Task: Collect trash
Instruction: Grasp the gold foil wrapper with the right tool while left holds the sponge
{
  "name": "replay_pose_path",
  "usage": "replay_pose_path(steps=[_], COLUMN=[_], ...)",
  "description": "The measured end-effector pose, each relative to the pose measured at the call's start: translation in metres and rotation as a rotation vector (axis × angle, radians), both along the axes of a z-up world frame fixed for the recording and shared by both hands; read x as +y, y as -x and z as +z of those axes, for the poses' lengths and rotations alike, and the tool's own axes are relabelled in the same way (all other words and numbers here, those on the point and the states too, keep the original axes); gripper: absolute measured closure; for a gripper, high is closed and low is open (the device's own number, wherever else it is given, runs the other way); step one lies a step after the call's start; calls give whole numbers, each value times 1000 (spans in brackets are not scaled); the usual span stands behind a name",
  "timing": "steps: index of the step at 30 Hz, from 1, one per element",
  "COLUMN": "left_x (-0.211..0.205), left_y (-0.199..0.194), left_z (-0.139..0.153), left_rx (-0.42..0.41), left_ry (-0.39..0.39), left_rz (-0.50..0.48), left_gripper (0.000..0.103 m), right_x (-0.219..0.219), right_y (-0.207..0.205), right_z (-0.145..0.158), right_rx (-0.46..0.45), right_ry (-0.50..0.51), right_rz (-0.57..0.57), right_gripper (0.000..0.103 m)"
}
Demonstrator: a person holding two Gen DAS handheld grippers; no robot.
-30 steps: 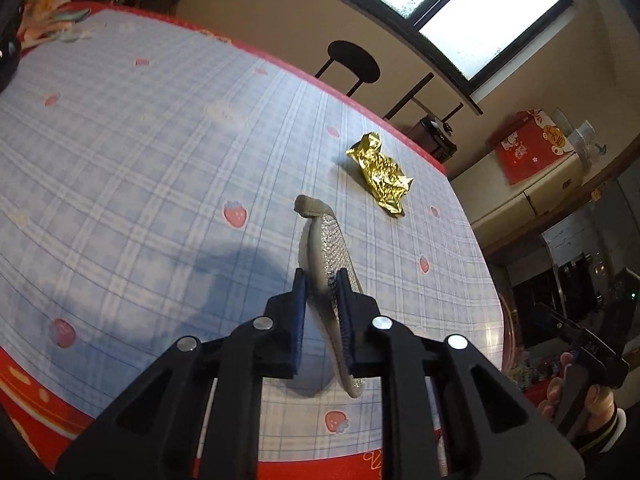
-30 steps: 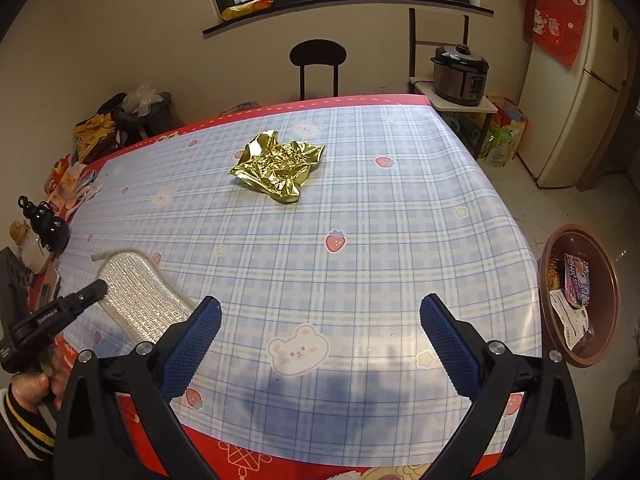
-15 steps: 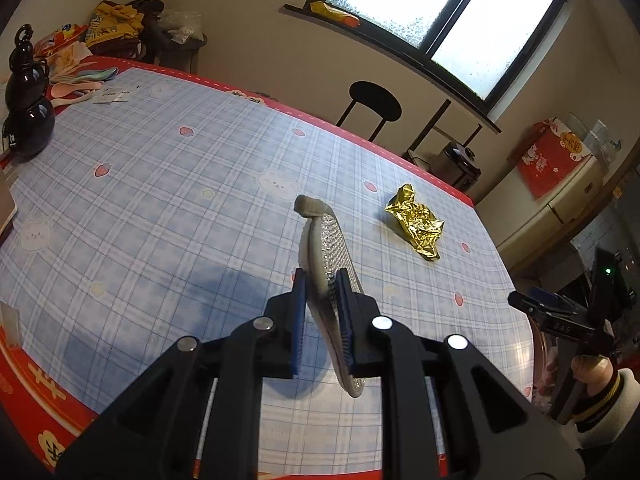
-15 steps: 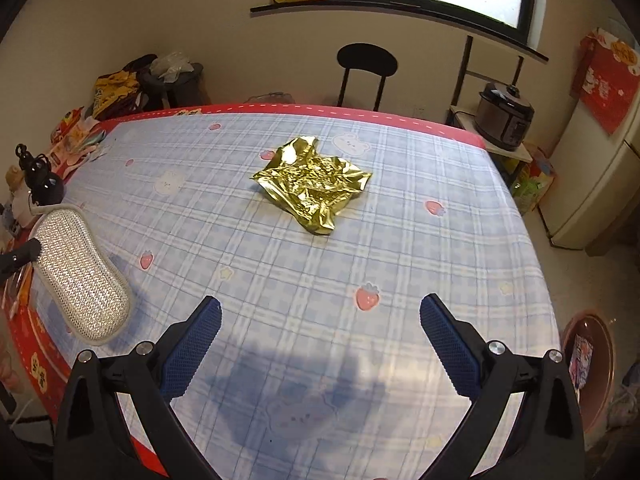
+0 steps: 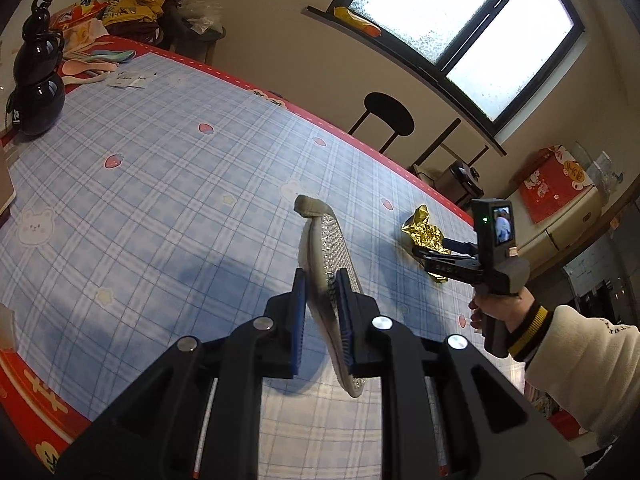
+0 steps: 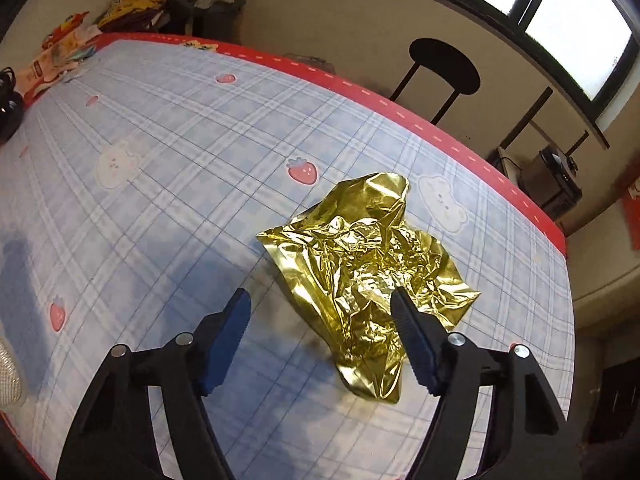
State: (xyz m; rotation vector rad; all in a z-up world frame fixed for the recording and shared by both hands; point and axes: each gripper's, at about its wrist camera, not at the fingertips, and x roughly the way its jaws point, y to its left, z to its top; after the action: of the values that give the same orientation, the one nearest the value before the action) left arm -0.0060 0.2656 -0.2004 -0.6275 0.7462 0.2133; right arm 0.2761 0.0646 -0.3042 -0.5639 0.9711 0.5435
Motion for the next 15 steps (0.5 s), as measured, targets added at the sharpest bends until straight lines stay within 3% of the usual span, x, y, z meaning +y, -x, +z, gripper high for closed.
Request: replay_pose_path(steps=[3, 6, 8, 11, 15], left_x=[4, 7, 6, 3, -6], left_y=[2, 4, 4, 3, 4], left_z=[-2, -4, -3, -1, 2], left_rx=[3, 5, 4, -1, -5], left_ry=[7, 13, 14, 13, 11], left_rz=[7, 14, 17, 10, -2], left_gripper=[85, 85, 85, 85, 85], right_x=[7, 5, 2, -7, -26], right_y=[-9, -15, -14, -4, 16], right_z=[-12, -17, -14, -4, 26], right_rx=[-10, 1, -2, -22, -38], right_ry=[50, 57, 39, -1, -117], right_rz=[-26, -62, -67, -60, -60], right_gripper=[43, 57, 78, 88, 93])
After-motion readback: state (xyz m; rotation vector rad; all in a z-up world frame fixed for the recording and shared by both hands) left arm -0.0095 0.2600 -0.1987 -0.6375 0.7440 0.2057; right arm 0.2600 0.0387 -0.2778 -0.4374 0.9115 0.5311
